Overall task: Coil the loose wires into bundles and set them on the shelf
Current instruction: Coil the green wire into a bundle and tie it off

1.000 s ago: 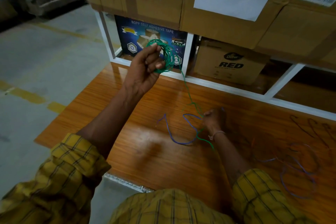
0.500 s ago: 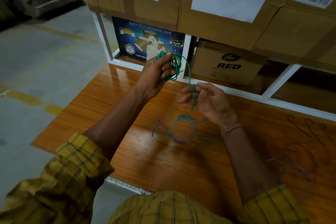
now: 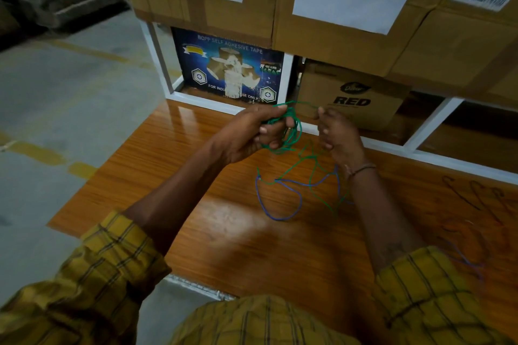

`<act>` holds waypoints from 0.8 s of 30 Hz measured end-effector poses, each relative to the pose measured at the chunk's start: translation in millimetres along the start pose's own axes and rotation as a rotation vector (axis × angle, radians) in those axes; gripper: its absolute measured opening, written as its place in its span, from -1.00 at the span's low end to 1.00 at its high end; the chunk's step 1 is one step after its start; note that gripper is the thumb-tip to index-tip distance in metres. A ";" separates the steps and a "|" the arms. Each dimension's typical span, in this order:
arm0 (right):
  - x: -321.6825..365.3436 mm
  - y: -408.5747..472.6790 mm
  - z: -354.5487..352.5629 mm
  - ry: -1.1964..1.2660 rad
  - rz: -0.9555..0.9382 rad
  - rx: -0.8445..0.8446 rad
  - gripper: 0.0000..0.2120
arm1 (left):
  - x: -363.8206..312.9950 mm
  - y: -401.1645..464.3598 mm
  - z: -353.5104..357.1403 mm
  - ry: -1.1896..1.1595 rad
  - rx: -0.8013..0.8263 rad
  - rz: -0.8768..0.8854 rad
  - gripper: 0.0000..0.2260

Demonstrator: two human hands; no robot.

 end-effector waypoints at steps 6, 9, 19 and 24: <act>-23.5 -37.4 21.1 -0.303 0.071 0.086 -0.66 | -5.1 12.9 -2.1 -0.173 -0.132 0.169 -0.64; -19.8 -64.9 30.8 -0.324 0.130 0.323 -0.67 | -5.9 22.4 -5.0 -0.036 -0.267 0.327 -0.71; 16.2 -61.5 4.1 -0.210 -0.041 0.397 -0.88 | 18.7 30.3 -30.4 1.335 -0.340 0.514 -0.67; 17.9 -41.3 -12.3 -0.224 -0.226 0.315 -0.86 | 12.5 22.1 -33.5 1.379 -0.185 0.369 -0.49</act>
Point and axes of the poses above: each hand's wrist, its own y-axis towards the middle knuckle, its own z-axis out of the palm, x = y × z, the point moved 1 cm from there along y, towards the middle knuckle, and after that the axes turned 11 degrees about -x, right-handed, at the moved point
